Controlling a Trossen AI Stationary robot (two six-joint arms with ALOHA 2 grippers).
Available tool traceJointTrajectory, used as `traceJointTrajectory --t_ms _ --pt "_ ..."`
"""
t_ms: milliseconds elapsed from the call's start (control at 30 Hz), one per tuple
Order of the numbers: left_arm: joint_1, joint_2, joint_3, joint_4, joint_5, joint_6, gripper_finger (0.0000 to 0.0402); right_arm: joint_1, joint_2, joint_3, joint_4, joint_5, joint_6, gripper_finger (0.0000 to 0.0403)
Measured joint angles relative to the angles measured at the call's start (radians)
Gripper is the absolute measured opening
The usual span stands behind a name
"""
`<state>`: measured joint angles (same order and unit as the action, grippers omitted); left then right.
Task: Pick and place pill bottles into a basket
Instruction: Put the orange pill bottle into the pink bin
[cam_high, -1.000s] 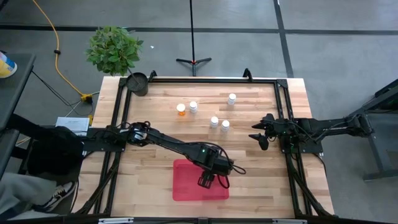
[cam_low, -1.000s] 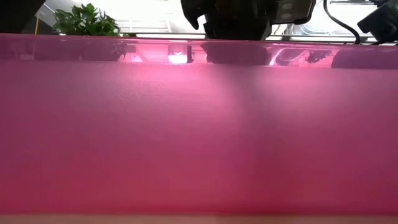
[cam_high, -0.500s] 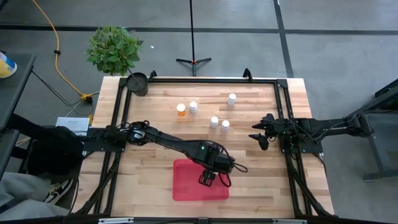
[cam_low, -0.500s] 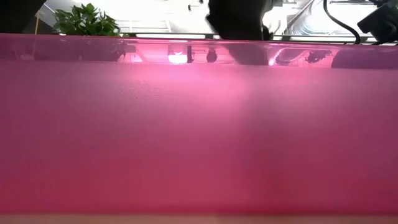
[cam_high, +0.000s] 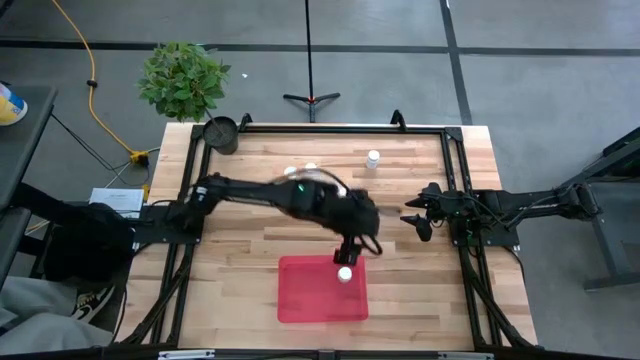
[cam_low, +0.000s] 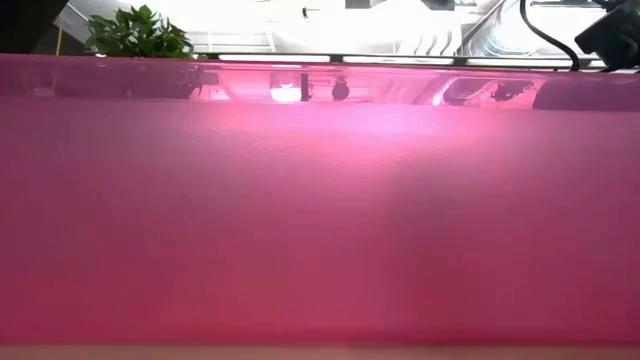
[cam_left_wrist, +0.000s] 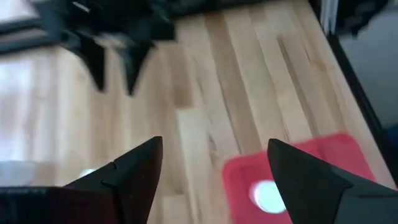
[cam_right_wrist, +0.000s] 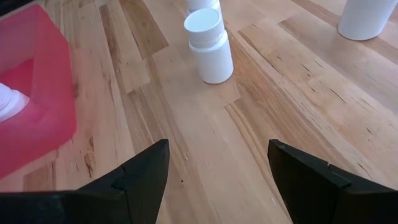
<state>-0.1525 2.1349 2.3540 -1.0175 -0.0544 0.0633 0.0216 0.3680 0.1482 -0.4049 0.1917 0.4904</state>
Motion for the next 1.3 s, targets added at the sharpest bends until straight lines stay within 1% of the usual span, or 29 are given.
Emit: traceJointTrajectory --t_ms 67,233,500,767,1300 --pt "0.024 -0.038 0.001 0.022 0.000 -0.002 0.0310 0.000 0.002 0.000 -0.003 0.000 0.000 0.0263" --pt "0.085 -0.135 0.002 0.007 -0.005 -0.007 0.0300 0.000 0.004 0.000 0.000 0.000 0.000 0.0263" --pt "0.201 -0.248 0.001 -0.016 -0.014 0.008 0.0308 0.000 0.005 0.000 0.007 -0.008 0.000 0.0263" --pt "0.282 -0.328 0.001 0.025 -0.019 0.025 0.0309 0.000 0.005 0.000 0.006 -0.008 0.000 0.0263" --pt "0.417 -0.498 0.000 0.029 -0.019 0.045 0.0302 0.000 0.005 0.000 0.006 -0.008 0.000 0.0264"
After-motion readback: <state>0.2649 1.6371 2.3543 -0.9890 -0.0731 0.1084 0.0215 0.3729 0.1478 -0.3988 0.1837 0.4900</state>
